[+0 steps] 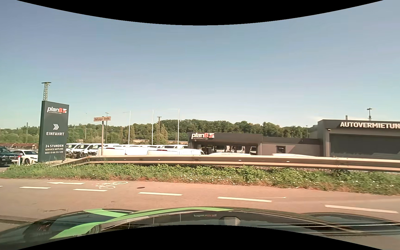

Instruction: Follow the waypoints while adhering to traffic rules and regulations

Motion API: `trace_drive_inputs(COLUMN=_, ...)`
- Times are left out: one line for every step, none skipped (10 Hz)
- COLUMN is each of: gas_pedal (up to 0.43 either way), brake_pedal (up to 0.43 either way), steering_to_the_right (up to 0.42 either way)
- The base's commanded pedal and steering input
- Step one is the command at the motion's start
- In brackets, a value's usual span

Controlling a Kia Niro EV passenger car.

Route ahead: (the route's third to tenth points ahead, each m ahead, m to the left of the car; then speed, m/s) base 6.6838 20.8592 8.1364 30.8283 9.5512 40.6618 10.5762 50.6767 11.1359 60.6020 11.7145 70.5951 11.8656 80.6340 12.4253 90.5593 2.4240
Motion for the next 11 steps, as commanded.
trace_drive_inputs(gas_pedal=0.22, brake_pedal=0.0, steering_to_the_right=-0.674)
trace_drive_inputs(gas_pedal=0.228, brake_pedal=0.0, steering_to_the_right=-0.681)
trace_drive_inputs(gas_pedal=0.228, brake_pedal=0.0, steering_to_the_right=-0.697)
trace_drive_inputs(gas_pedal=0.228, brake_pedal=0.0, steering_to_the_right=-0.708)
trace_drive_inputs(gas_pedal=0.228, brake_pedal=0.0, steering_to_the_right=-0.715)
trace_drive_inputs(gas_pedal=0.228, brake_pedal=0.0, steering_to_the_right=-0.716)
trace_drive_inputs(gas_pedal=0.22, brake_pedal=0.0, steering_to_the_right=-0.711)
trace_drive_inputs(gas_pedal=0.22, brake_pedal=0.0, steering_to_the_right=-0.706)
trace_drive_inputs(gas_pedal=0.22, brake_pedal=0.0, steering_to_the_right=-0.699)
trace_drive_inputs(gas_pedal=0.22, brake_pedal=0.0, steering_to_the_right=-0.689)
trace_drive_inputs(gas_pedal=0.22, brake_pedal=0.0, steering_to_the_right=-0.676)
